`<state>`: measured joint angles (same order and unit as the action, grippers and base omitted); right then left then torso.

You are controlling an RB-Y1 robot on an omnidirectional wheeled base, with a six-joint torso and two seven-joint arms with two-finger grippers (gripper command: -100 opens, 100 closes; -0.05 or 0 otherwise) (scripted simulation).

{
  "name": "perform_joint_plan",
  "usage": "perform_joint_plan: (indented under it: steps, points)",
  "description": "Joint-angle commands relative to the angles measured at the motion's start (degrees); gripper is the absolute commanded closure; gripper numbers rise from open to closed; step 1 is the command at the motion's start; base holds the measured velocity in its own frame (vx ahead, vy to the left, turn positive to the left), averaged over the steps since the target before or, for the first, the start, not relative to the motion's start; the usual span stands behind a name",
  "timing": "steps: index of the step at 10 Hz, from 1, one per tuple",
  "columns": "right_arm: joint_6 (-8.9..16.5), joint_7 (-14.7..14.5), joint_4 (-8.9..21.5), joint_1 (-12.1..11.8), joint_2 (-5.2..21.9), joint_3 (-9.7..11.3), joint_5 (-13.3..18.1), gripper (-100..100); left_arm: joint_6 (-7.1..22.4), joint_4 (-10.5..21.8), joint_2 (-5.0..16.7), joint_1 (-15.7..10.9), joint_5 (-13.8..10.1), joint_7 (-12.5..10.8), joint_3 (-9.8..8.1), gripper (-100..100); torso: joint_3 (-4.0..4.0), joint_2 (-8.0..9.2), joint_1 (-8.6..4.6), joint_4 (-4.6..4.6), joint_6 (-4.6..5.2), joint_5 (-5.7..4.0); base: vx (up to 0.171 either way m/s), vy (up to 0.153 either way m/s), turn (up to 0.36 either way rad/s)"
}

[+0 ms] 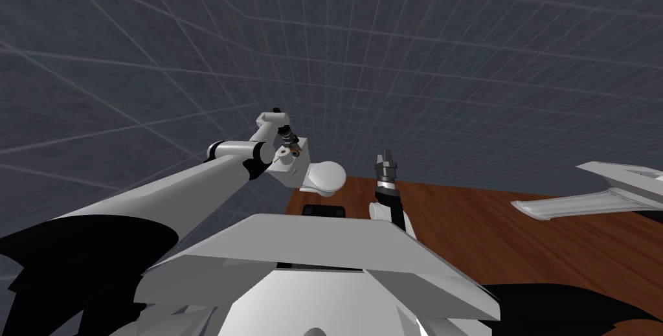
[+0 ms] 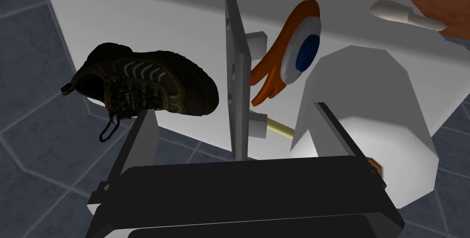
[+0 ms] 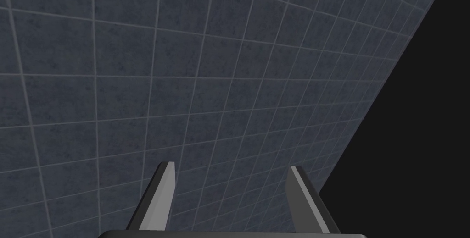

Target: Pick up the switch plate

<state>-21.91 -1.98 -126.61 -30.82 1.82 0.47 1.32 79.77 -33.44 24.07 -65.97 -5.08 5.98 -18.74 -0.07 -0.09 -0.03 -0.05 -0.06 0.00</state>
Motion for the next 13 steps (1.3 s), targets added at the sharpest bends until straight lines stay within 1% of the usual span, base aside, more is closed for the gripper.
perform_joint_plan:
  steps: [1, 2, 3, 4, 5, 6, 7, 8, 9, 10, 11, 12, 13]
  points:
    - [0.0, 0.0, 0.0, 0.0, 0.0, 0.0, 0.0, 0, 0.0, 0.0, 0.0, 0.0, 0.0, 0.0, 0.0, 0, 0.0, 0.0, 0.0, 0.0, 0.0, 0.0, 0.0, 0.0, 0.0]
    - [0.0, 0.0, 0.0, 0.0, 0.0, 0.0, 0.0, 0, -1.2, -0.6, 2.9, 2.9, -2.9, -0.8, 2.54, -100, 0.05, 0.07, 0.03, 0.02, 0.0, 0.01, -0.026, -0.013, -0.484]
    - [0.0, 0.0, 0.0, 0.0, 0.0, 0.0, 0.0, 0, -1.2, 0.6, 4.8, 2.7, -4.5, -0.8, 2.54, -100, 0.11, 0.19, 0.06, 0.04, -0.04, 0.02, -0.033, -0.02, -0.09]
    - [0.0, 0.0, 0.0, 0.0, 0.0, 0.0, 0.0, 0, -1.3, 3.6, 4.8, 2.3, -5.9, -0.8, 2.54, -100, 0.14, 0.24, 0.03, 0.06, 0.0, 0.01, -0.018, -0.009, -0.047]
    - [0.0, 0.0, 0.0, 0.0, 0.0, 0.0, 0.0, 0, -1.2, 0.9, 4.8, 3.9, -5.9, -0.8, 2.54, -100, 0.13, 0.22, 0.03, 0.05, -0.01, 0.02, -0.009, -0.003, 0.008]
    - [0.0, 0.0, 0.0, 0.0, 0.0, 0.0, 0.0, 0, -1.2, -0.6, 4.8, 3.9, -5.9, -0.8, 2.54, -100, 0.12, 0.19, 0.06, 0.05, -0.01, 0.01, 0.0, 0.0, 0.0]
    - [0.0, 0.0, 0.0, 0.0, 0.0, 0.0, 0.0, 0, -2.4, -1.1, 7.7, 6.3, -8.6, -1.7, 5.08, -100, 0.11, 0.17, 0.06, 0.06, -0.02, 0.01, -0.023, -0.021, -0.315]
    - [0.0, 0.0, 0.0, 0.0, 0.0, 0.0, 0.0, 0, -2.4, -1.1, 9.0, 7.8, -10.3, -1.7, 5.08, -100, 0.13, 0.23, 0.0, 0.05, 0.05, 0.0, -0.033, -0.019, -0.267]
    - [0.0, 0.0, 0.0, 0.0, 0.0, 0.0, 0.0, 0, -2.4, -1.1, 9.6, 7.8, -11.7, -1.7, 5.08, -100, 0.16, 0.26, 0.0, 0.06, 0.0, 0.0, -0.02, -0.006, -0.049]
    - [0.0, 0.0, 0.0, 0.0, 0.0, 0.0, 0.0, 0, -3.5, -1.7, 11.8, 10.8, -13.6, -2.5, 7.61, -100, 0.15, 0.24, 0.06, 0.07, -0.03, 0.0, -0.032, -0.017, -0.331]
    - [0.0, 0.0, 0.0, 0.0, 0.0, 0.0, 0.0, 0, -3.5, -1.7, 13.5, 11.4, -15.2, -2.5, 7.61, -100, 0.15, 0.27, 0.0, 0.06, 0.06, 0.0, -0.035, -0.019, -0.289]
    - [0.0, 0.0, 0.0, 0.0, 0.0, 0.0, 0.0, 0, -3.5, -1.7, 14.4, 11.8, -17.0, -2.5, 7.61, -100, 0.18, 0.29, 0.01, 0.08, -0.01, -0.01, -0.016, -0.01, -0.009]
    - [0.0, 0.0, 0.0, 0.0, 0.0, 0.0, 0.0, 0, -3.5, -1.7, 14.4, 11.8, -17.6, -2.5, 7.61, -100, 0.16, 0.25, 0.06, 0.08, -0.05, 0.0, -0.002, -0.004, 0.053]
